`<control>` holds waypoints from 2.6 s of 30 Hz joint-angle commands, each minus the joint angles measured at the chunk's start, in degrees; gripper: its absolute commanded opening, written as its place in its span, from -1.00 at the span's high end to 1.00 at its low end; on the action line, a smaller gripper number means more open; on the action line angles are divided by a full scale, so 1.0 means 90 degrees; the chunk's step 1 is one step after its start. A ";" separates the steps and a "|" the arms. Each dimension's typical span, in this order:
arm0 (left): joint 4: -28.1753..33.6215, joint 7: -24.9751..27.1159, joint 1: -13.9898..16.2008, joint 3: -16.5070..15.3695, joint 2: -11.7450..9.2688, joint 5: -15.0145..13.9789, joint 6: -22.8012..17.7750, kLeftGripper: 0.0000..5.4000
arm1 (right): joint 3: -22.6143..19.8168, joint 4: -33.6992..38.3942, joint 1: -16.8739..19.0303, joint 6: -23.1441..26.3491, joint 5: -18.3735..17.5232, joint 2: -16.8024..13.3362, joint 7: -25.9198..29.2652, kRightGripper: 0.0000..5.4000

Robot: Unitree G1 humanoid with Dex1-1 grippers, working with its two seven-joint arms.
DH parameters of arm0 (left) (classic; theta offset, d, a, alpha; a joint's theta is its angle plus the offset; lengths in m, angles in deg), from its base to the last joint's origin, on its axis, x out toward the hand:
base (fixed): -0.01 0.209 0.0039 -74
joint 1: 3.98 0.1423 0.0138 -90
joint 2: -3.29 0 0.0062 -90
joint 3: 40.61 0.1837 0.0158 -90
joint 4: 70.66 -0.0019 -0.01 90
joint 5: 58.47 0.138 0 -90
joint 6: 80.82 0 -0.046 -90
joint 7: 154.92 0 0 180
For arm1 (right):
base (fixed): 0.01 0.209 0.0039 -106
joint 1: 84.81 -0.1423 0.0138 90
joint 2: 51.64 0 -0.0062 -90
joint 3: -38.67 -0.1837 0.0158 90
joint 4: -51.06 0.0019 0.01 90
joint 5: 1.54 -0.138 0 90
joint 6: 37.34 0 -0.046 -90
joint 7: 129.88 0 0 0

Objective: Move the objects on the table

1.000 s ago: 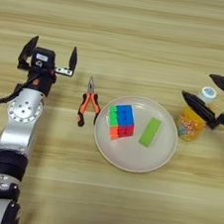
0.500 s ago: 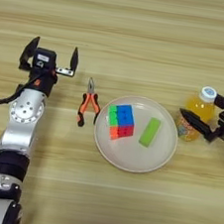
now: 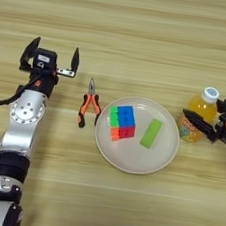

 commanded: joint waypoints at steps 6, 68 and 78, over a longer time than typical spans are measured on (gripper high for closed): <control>0.0316 0.0466 0.0135 0.0040 0.0027 -0.0239 0.0037 -1.00 | -0.0392 0.0414 -0.0356 0.0227 -0.0383 -0.0054 0.0042 -0.33; 0.3899 0.5159 0.0290 0.2446 -0.0354 -0.2117 -0.2456 -0.77 | 0.0558 0.2805 -0.1927 0.1940 -0.1533 -0.0195 0.0482 -0.33; 0.3984 0.5110 0.0349 0.2434 -0.0365 -0.2106 -0.2435 -0.38 | 0.0487 0.2753 -0.1899 0.1904 -0.1496 -0.0263 0.0483 -0.33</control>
